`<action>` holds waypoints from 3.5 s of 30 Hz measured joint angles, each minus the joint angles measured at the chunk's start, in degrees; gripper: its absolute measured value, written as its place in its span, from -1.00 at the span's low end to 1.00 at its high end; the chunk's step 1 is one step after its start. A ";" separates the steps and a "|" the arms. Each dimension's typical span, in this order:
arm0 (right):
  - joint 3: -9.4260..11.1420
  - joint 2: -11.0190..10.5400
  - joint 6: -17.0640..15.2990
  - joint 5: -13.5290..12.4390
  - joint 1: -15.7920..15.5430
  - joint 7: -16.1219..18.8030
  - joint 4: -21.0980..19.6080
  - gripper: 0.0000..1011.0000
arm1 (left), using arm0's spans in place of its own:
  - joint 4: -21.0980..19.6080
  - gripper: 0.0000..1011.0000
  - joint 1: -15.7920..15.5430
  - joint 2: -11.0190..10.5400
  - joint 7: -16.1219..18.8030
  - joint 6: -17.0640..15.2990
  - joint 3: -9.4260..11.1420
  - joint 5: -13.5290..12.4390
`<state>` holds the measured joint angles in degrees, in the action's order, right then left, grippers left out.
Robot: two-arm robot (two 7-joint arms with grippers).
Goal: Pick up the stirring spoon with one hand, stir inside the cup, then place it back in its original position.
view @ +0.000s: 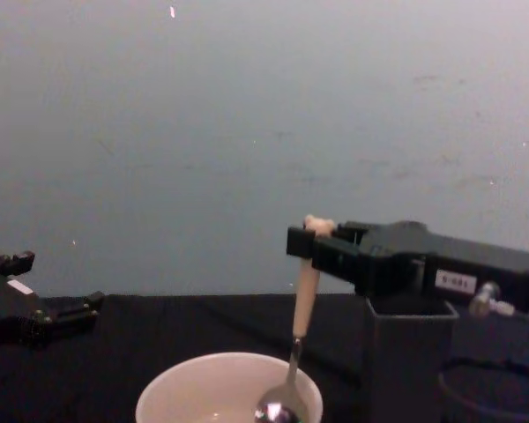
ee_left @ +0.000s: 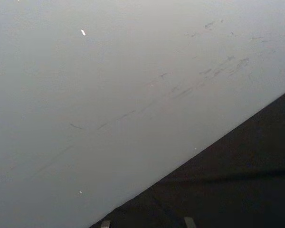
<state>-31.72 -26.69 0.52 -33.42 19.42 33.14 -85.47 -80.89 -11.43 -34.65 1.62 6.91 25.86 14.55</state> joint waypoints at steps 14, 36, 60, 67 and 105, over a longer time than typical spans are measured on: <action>-1.55 1.24 0.07 2.82 -0.74 1.25 -0.33 -0.58 | 0.00 0.98 0.00 0.00 0.00 0.00 0.00 0.00; -4.57 7.85 -0.05 7.21 3.12 0.47 5.38 -0.58 | -0.01 0.98 0.00 0.00 0.00 0.00 0.00 0.00; 0.46 6.69 0.60 8.37 3.92 -0.50 8.39 -0.58 | 0.00 0.98 0.00 0.00 0.00 0.00 0.00 0.00; 1.94 3.29 -0.72 5.74 0.90 1.11 3.79 -0.58 | -0.01 0.98 0.00 0.00 0.00 0.00 0.00 0.00; -4.16 8.26 -3.24 5.74 3.34 -1.83 5.67 -0.58 | 0.00 0.98 0.00 0.00 0.00 0.00 0.00 0.00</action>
<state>-35.88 -18.42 -2.72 -27.67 22.76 31.31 -79.79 -80.90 -11.43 -34.65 1.62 6.91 25.86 14.55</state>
